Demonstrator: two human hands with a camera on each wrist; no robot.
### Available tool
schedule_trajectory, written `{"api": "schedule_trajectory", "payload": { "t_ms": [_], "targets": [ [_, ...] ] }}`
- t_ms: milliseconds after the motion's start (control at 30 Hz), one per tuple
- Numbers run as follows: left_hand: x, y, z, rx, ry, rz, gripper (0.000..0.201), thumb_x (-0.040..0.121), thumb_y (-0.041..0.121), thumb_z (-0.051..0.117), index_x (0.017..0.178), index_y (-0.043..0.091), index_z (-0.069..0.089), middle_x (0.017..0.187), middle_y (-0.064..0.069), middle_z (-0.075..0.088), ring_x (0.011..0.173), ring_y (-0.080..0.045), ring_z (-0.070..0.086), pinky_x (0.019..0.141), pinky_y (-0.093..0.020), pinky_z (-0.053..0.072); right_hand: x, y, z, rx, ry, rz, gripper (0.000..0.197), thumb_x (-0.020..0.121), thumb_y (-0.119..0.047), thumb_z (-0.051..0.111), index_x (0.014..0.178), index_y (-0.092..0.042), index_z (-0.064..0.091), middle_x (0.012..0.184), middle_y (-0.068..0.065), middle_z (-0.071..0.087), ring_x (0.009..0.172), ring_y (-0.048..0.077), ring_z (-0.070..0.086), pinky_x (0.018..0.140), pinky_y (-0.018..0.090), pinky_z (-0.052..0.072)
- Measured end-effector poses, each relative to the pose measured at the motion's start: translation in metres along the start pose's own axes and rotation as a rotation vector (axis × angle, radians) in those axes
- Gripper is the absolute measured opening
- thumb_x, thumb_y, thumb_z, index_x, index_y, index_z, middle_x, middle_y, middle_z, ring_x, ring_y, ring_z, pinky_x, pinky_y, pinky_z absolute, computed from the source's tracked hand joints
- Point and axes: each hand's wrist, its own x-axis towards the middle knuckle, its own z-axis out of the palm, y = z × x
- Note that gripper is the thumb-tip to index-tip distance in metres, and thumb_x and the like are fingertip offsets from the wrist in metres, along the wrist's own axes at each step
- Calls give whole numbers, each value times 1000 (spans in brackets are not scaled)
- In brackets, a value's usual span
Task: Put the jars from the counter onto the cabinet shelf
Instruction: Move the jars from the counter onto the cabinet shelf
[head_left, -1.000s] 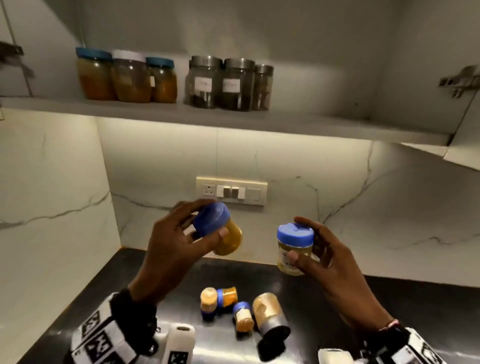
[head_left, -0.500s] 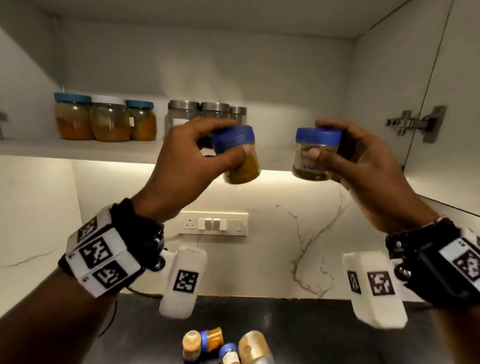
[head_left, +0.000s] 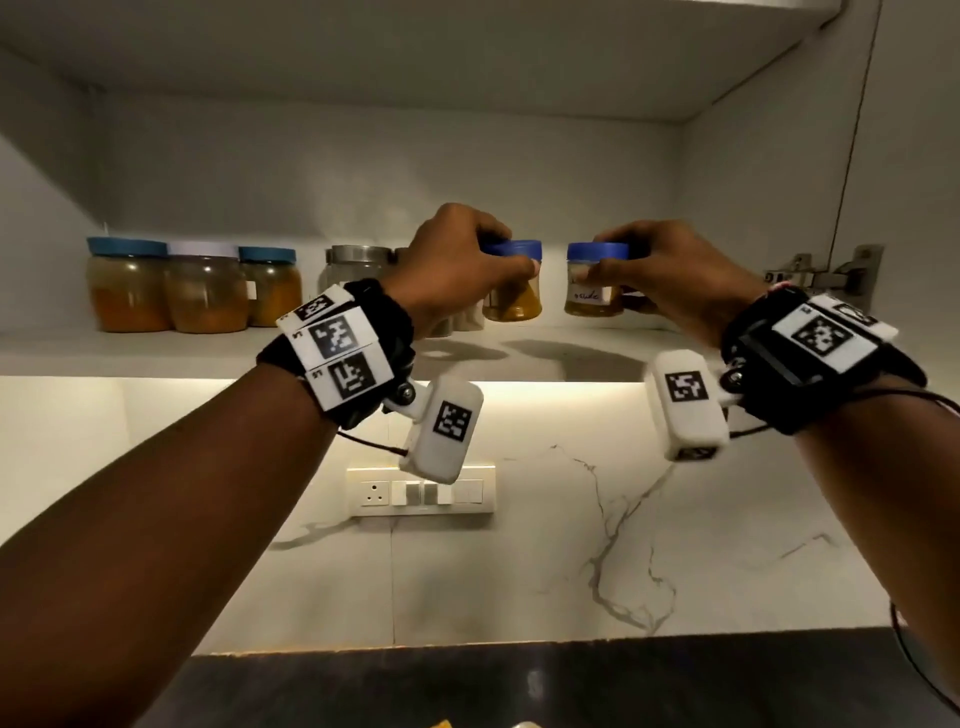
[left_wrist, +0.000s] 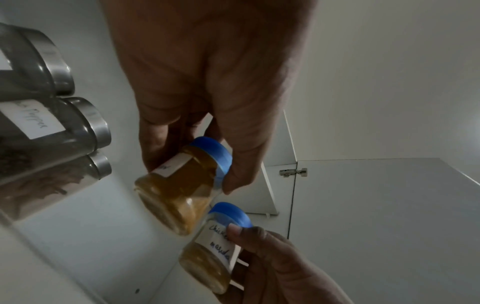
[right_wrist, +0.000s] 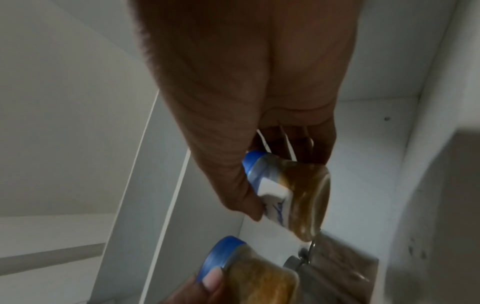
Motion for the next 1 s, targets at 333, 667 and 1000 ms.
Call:
{"api": "schedule_trajectory", "payload": {
  "t_ms": [333, 667, 1000],
  "targets": [
    [46, 13, 25, 211, -156, -199, 34, 90, 25, 71, 118, 7, 63, 99, -6, 65, 79, -13, 60, 62, -22, 48, 54, 3, 3, -166, -125, 140, 38, 88, -17, 73, 123, -7, 63, 118, 13, 68, 113, 28, 64, 100, 42, 53],
    [63, 5, 51, 342, -238, -346, 37, 90, 16, 72, 122, 0, 62, 106, -11, 64, 90, -22, 61, 76, -31, 52, 76, 29, 6, -315, -244, 165, 38, 86, -19, 76, 120, -3, 67, 112, 13, 72, 105, 28, 69, 88, 37, 57],
    [93, -6, 57, 466, -361, -426, 37, 87, 21, 76, 112, -5, 68, 110, -21, 73, 78, -24, 64, 72, -31, 57, 94, 42, 4, -415, -335, 166, 49, 83, -31, 80, 123, -7, 66, 113, 13, 73, 103, 30, 71, 92, 44, 59]
  ]
}}
